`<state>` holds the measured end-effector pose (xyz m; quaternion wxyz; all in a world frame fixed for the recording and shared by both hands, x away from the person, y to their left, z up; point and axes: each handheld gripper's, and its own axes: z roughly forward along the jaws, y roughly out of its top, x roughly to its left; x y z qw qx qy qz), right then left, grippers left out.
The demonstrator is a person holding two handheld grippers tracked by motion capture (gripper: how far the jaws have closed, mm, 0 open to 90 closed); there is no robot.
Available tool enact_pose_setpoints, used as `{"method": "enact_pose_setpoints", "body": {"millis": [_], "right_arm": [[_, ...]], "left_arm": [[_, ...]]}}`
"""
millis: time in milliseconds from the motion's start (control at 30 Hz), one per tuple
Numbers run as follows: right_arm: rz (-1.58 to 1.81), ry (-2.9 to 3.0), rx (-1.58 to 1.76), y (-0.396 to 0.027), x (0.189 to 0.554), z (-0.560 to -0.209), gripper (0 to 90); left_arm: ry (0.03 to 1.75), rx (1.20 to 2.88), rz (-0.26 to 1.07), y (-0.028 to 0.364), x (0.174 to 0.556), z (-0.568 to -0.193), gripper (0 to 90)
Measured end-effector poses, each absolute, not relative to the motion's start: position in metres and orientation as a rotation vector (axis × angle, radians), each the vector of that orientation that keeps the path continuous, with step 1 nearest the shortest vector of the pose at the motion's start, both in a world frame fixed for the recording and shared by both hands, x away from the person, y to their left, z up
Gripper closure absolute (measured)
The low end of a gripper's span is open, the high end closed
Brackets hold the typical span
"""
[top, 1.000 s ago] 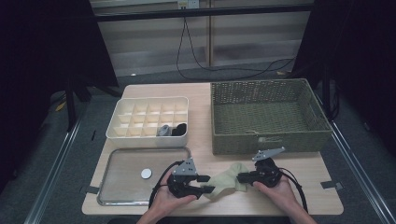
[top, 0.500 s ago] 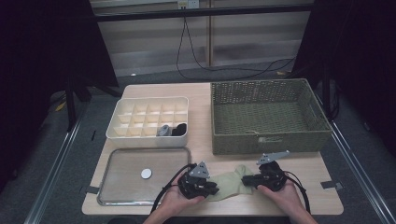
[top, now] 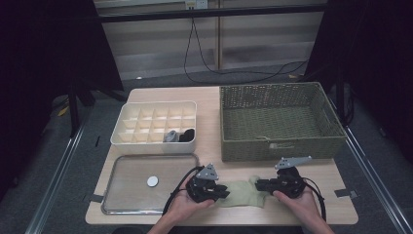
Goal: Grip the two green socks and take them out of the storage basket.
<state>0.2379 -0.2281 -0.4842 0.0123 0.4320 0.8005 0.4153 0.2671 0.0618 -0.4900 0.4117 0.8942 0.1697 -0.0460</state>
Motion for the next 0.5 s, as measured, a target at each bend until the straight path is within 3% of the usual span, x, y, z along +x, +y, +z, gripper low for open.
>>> {"method": "enact_pose_setpoints", "body": {"millis": [500], "right_arm": [[1.284, 2.524, 1.304, -0.228, 0.272, -0.482, 68.2]], "left_arm": [[0.373, 2.279, -0.174, 0.022, 0.264, -0.494, 71.6]]}}
